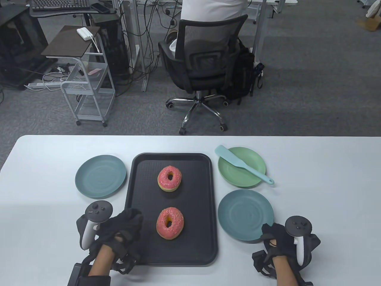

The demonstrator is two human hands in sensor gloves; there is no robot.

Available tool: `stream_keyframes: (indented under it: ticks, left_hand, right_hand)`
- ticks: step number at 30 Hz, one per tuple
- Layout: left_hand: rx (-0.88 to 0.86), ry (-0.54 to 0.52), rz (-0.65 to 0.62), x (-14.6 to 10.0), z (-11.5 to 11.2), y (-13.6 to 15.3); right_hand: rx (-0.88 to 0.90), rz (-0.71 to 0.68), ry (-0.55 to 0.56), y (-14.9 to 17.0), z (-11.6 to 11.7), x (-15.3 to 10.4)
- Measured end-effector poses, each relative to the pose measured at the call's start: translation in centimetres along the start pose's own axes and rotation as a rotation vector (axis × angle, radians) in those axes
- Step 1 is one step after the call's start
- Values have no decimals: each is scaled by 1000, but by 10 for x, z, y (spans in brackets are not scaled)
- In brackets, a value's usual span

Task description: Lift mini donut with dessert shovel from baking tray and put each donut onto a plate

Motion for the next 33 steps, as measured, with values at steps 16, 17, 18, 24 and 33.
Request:
stream_keyframes:
  ticks: [16,17,18,24,33]
  left_hand:
    - [-3,-6,10,-1,3,2]
    - [-2,-7,11,-1,4,2]
    - [0,-9,11,-1,4,3]
    - [-5,-53,19,-2,14,9]
    - [70,-249,127,-6,41,29]
  right_hand:
    - [-100,19,-46,3,7,1]
    - [-99,20,-51,3,7,1]
    - [-107,22,-62,4,7,1]
    - [-98,7,-10,-2,-10,-3]
    - [-187,-389,35,-67,-6,-52]
Point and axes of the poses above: the tracker on the back of each hand, its own y axis roughly to the little-finger side, its own x axis roughly from the wrist to the fingertips, z = x × y, the point moved 3 cm from there along x, roughly from the wrist to the fingertips, and after that the axes turned 4 degrees about y, right-handed, at the moved point
